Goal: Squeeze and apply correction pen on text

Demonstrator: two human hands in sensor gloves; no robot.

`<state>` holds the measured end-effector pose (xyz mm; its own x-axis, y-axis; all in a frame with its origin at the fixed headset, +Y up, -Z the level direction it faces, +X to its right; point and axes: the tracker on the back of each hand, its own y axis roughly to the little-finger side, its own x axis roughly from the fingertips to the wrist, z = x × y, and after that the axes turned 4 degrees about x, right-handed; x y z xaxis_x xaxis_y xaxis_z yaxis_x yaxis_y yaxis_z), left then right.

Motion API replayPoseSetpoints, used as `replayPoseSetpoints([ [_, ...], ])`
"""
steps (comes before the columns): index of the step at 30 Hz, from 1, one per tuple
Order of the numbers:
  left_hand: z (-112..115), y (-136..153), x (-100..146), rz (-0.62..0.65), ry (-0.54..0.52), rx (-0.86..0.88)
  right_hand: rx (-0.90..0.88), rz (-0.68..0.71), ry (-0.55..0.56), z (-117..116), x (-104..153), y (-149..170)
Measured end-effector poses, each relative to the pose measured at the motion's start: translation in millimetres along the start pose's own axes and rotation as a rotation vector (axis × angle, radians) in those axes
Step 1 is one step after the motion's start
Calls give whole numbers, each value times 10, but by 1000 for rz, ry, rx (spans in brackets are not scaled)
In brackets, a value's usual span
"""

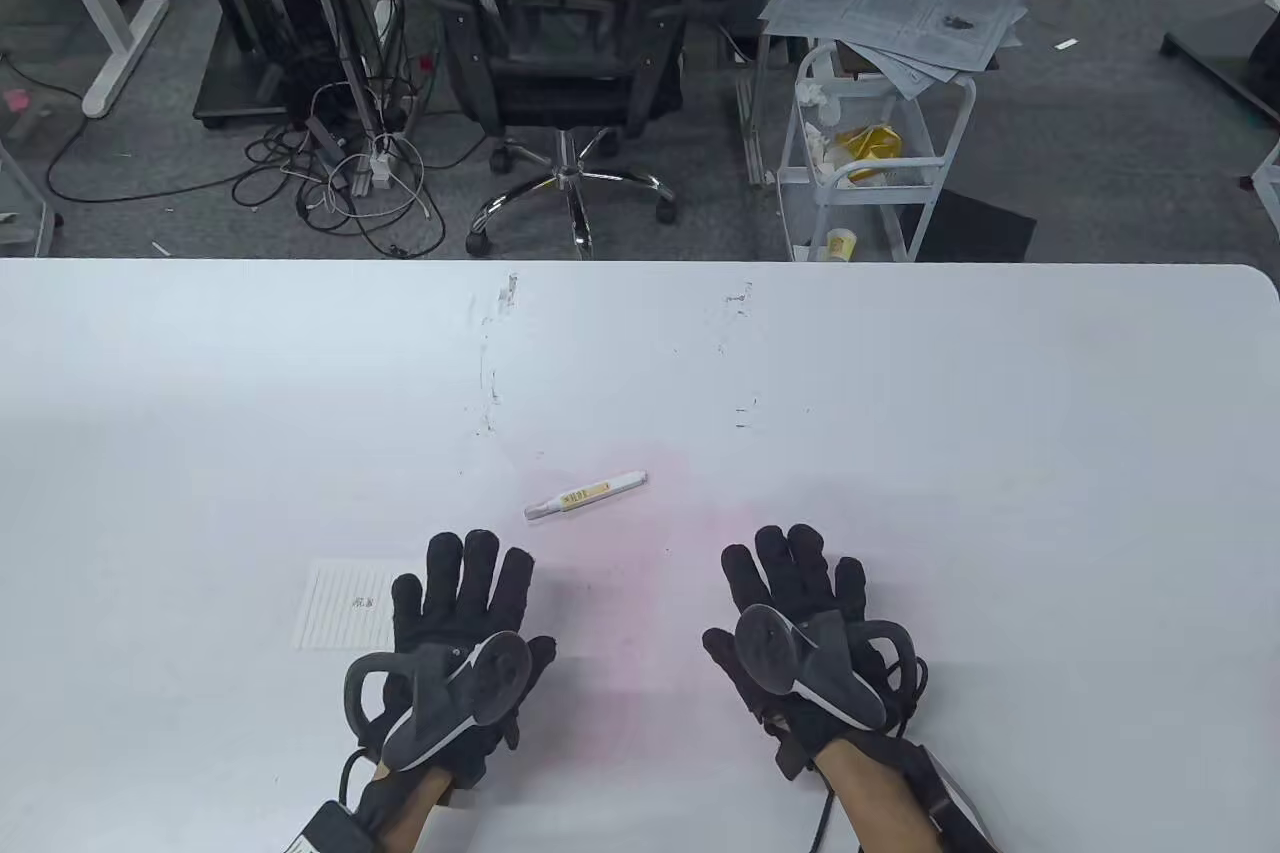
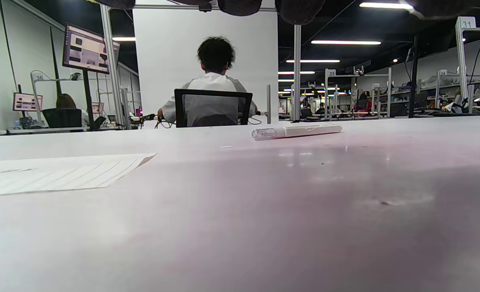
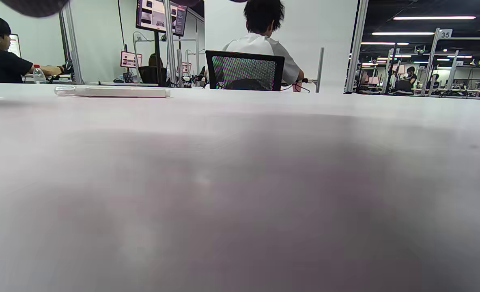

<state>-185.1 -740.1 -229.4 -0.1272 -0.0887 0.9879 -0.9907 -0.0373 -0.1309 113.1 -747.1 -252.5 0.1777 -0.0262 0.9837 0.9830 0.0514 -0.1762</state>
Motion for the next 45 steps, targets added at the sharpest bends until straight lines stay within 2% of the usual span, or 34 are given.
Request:
replayPoseSetpoints([
  [31, -37, 84, -15, -3, 10, 4, -1, 11, -4, -12, 15, -22],
  [39, -98, 376, -30, -51, 30, 66, -8, 10, -3, -16, 19, -12],
  [45, -155, 757, -55, -149, 23, 81, -10, 9, -3, -16, 19, -9],
])
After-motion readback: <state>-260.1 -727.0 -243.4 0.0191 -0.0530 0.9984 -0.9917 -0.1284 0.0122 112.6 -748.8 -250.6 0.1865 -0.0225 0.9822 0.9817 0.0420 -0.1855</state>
